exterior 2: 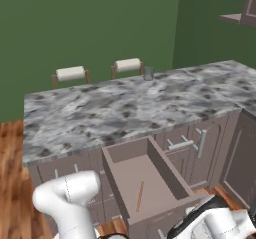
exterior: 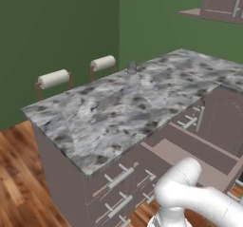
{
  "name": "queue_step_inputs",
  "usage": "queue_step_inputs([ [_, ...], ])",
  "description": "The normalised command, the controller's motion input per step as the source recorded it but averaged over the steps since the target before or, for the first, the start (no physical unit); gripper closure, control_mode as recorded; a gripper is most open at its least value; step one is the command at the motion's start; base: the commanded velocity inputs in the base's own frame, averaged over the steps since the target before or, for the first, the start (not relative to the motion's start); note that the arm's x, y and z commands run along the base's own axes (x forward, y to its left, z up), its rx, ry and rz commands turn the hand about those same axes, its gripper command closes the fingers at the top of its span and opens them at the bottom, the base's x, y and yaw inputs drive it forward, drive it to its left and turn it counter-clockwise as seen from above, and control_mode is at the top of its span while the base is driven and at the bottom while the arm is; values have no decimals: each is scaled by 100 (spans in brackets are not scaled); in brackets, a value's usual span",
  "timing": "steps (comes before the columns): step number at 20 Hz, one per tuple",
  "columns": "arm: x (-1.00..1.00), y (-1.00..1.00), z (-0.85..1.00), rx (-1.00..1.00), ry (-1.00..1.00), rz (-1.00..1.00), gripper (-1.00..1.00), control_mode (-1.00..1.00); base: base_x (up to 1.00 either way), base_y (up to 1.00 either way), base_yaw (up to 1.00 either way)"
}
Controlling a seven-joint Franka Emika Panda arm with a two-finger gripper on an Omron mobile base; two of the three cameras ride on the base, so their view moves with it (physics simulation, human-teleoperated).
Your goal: Take a straw from the drawer in front and place it inside the glass cup on the dining counter.
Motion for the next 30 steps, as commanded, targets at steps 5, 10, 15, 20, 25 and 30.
queue_step_inputs([
  [5,-1,27,100,-39,39,-12,-100,-100,0,0,0],
  [10,-29,39,100,-41,27,-2,-100,-100,0,0,0],
  [15,-37,67,100,-34,21,0,-100,-100,0,0,0],
  [20,-6,96,100,-15,12,2,-100,-100,0,0,0],
  [25,19,89,58,0,0,6,-100,-100,0,0,0],
  [30,75,52,-18,10,11,11,-100,-100,0,0,0],
])
